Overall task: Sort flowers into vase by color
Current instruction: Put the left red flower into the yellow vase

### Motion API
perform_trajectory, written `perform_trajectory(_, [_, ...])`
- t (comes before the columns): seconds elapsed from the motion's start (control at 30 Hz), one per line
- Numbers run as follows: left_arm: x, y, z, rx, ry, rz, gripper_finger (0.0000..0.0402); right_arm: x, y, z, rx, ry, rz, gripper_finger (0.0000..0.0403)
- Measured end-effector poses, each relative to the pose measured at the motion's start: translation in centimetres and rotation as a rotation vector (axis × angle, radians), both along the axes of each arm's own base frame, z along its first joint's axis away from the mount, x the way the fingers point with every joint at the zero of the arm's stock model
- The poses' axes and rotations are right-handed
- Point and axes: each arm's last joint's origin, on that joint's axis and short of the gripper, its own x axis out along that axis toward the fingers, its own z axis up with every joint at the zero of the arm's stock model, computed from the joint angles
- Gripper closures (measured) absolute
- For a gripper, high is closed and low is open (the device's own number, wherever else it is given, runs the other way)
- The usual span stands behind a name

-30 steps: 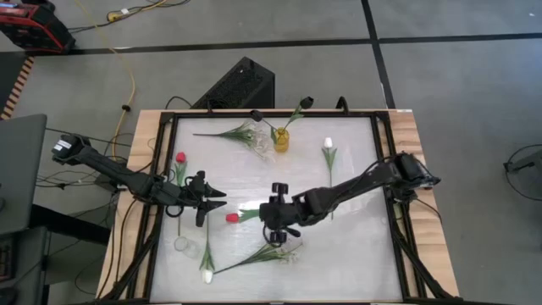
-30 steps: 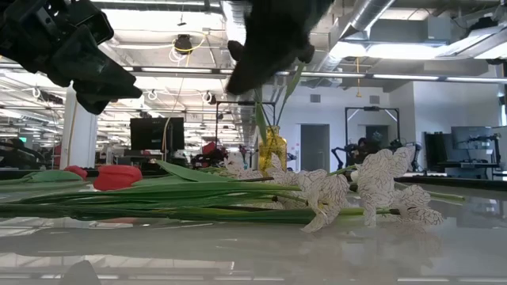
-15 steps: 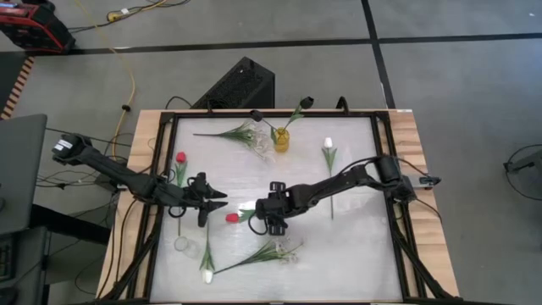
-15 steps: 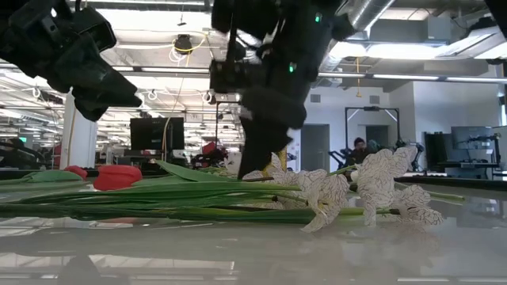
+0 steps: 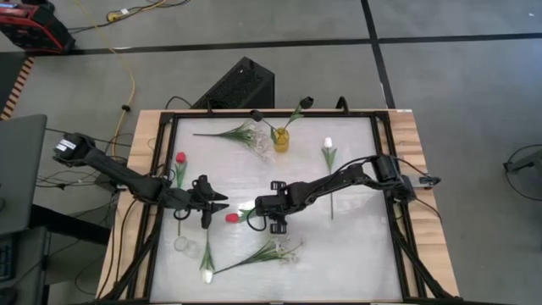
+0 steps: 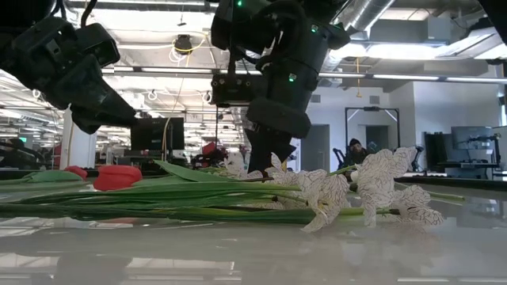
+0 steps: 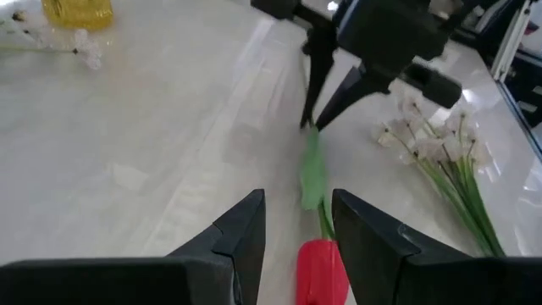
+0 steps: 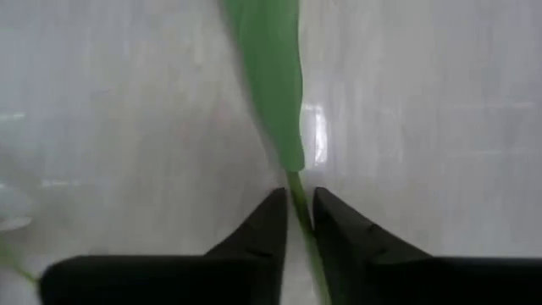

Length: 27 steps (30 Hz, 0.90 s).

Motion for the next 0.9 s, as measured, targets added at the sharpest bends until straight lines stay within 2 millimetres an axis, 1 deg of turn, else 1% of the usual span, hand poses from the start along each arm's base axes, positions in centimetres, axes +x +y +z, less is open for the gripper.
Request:
perform_trajectory(0.13, [0.2,0.0,-0.2,0.006,-0.003,0.012,0.0275,-0.2,0.0,-0.3,0.007,0.033,0.006,0.0369])
perform_trajectory(0.2, [0.3,-0.1,-0.3,0.008,0.003,0.011,0.0275,-0.4,0.4,0.2,0.008,0.034,0.013,0.0385])
perform_trajectory(0.33, [0.3,-0.1,-0.2,0.004,-0.003,0.011,0.0275,-0.8,1.3,1.5,0.007,-0.004,0.044,0.0386])
perform_trajectory(0.47, [0.3,-0.1,-0.2,-0.007,-0.005,0.009,0.0275,-1.4,2.4,4.1,-0.013,-0.084,0.086,0.0386])
perform_trajectory(0.53, [0.3,-0.1,-0.2,-0.007,-0.003,0.008,0.0275,-1.8,2.7,4.8,-0.025,-0.126,0.100,0.0386])
perform_trajectory(0.6, [0.3,-0.1,-0.2,-0.010,-0.002,0.003,0.0275,-2.4,2.6,5.1,-0.029,-0.208,0.096,0.0386])
perform_trajectory(0.67, [0.3,-0.1,-0.2,-0.007,-0.001,0.000,0.0275,-3.5,2.2,5.4,-0.019,-0.297,0.084,0.0386])
perform_trajectory(0.87, [0.3,-0.1,-0.3,0.016,0.007,-0.009,0.0275,-7.8,-0.3,6.3,0.045,-0.685,0.010,0.0386])
perform_trajectory(0.9, [0.3,-0.1,-0.3,0.020,0.007,-0.011,0.0275,-8.5,-0.6,6.7,0.049,-0.765,0.007,0.0386])
